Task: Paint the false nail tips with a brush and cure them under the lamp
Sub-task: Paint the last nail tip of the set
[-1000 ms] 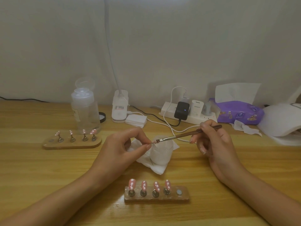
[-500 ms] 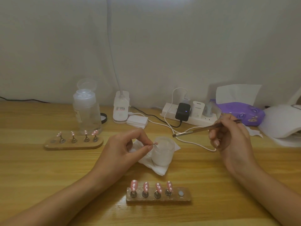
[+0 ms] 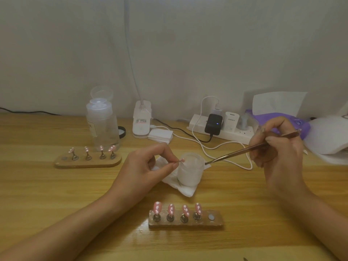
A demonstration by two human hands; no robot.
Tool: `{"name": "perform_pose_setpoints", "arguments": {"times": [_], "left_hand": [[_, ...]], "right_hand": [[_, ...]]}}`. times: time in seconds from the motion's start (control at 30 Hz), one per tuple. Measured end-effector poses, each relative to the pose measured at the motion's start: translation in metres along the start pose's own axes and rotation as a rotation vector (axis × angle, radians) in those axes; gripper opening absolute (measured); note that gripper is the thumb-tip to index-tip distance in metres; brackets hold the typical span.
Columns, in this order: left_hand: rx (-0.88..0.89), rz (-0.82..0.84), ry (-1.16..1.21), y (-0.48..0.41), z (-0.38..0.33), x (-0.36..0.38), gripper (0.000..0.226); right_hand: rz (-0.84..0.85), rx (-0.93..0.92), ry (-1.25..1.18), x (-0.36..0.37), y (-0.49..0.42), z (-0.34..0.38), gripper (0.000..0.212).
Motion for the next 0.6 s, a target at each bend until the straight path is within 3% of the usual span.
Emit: {"name": "perform_pose_setpoints", "arguments": {"times": [0.3, 0.6], "left_hand": [[0.014, -0.002, -0.011, 0.0, -0.001, 0.0, 0.004], [0.027, -0.003, -0.018, -0.001, -0.002, 0.0, 0.004]], "right_hand": [[-0.009, 0.419, -0.183, 0.019, 0.014, -0.026, 0.021], [-0.012, 0.441, -0.172, 0.022, 0.017, -0.026, 0.018]]}}
Point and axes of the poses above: each hand's wrist, its own y-axis away from the middle knuckle, its own x-axis out of the palm, z = x × y, the point moved 3 cm from there along -y, towards the middle knuckle, and after that the axes turned 6 degrees about x, right-handed, at the moved point
